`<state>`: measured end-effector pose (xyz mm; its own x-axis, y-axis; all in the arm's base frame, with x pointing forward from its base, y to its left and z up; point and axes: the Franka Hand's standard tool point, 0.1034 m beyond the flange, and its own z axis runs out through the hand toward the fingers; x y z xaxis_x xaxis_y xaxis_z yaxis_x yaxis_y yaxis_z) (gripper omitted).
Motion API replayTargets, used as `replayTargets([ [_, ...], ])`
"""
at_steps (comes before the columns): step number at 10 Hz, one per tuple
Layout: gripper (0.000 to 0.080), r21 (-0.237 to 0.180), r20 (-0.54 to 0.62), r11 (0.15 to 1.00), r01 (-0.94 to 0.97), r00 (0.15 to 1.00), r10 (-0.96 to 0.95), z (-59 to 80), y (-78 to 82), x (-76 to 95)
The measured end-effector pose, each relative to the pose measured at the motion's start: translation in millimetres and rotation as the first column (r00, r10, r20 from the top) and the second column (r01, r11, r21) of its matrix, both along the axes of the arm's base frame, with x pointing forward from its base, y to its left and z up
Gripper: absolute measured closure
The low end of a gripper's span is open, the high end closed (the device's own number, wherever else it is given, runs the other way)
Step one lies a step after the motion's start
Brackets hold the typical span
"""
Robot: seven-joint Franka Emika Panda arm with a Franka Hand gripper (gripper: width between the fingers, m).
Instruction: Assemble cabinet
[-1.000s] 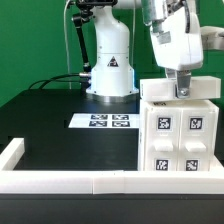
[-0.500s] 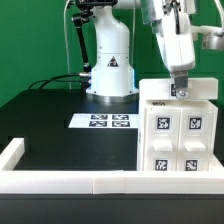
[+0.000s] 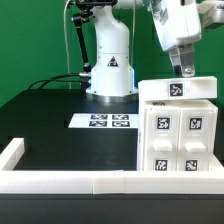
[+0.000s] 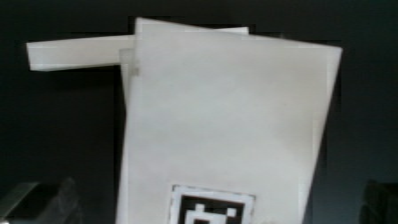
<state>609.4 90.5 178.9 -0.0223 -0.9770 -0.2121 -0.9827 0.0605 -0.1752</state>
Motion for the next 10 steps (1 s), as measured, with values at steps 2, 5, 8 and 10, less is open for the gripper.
replayTargets([
  [2,0.0002,-0.006,0.003,1.000,-0.030,1.000,0.030,-1.5,0.8,-0.7],
  [5,0.0002,-0.088,0.047,0.912,-0.402,0.912,0.407,0.3,-2.9,-1.1],
  [8,0.0002,-0.173,0.050,0.681,-0.712,0.684,0.728,7.2,0.8,1.3],
  [10,0.0002,-0.202,0.053,0.596,-0.777,0.599,0.799,6.0,-0.1,1.7],
])
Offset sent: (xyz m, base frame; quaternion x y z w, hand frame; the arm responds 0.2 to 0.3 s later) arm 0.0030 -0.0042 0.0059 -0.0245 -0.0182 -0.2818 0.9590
